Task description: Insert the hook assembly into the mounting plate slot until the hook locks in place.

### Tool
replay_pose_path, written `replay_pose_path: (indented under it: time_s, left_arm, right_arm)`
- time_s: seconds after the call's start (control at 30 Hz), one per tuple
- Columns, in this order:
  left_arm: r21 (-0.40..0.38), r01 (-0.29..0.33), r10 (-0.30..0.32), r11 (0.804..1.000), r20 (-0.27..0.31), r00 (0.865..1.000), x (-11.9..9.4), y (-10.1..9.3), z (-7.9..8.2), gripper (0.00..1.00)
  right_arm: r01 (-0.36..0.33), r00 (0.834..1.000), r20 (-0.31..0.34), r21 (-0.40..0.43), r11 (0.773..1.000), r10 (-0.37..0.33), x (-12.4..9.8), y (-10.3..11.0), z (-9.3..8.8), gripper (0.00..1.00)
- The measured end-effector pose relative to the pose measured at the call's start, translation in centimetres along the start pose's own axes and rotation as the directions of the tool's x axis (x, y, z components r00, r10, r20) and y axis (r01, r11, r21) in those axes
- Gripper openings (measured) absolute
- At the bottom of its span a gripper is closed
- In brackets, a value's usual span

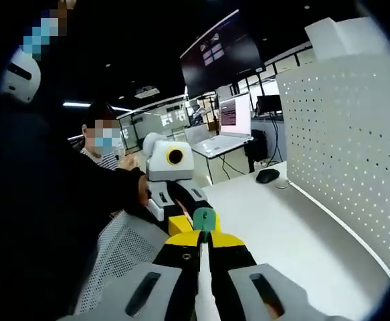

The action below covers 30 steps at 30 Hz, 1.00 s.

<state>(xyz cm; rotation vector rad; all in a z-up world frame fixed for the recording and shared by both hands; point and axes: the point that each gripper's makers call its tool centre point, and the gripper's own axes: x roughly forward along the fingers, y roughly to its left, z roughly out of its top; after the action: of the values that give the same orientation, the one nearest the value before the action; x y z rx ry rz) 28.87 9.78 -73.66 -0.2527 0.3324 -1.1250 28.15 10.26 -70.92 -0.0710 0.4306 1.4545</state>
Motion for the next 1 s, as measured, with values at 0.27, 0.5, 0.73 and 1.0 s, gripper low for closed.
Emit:
replay_pose_path:
  time_s: [0.27,0.5,0.73,1.0]
  left_arm:
    - [0.043,-0.064,0.066,0.997,-0.06,0.996,0.4,0.6,-0.2,0.13]
    - [0.148,-0.235,0.25,0.961,-0.097,0.963,1.0,2.5,0.3,0.09]
    - [0.114,-0.395,0.398,0.912,-0.003,0.918,0.7,4.3,3.0,0.06]
    - [0.157,-0.433,0.434,0.888,0.03,0.9,0.3,4.6,3.6,0.06]
  right_arm:
    - [0.051,0.999,-0.018,-0.042,0.998,-0.052,0.2,-0.5,-0.2,0.01]
    - [0.174,0.985,-0.003,-0.092,0.98,-0.175,0.1,-1.7,0.1,0.01]
    - [0.322,0.946,0.06,-0.082,0.943,-0.318,-0.1,-3.2,1.6,0.0]
    - [0.372,0.928,0.056,-0.081,0.925,-0.369,-0.3,-4.3,1.8,0.0]
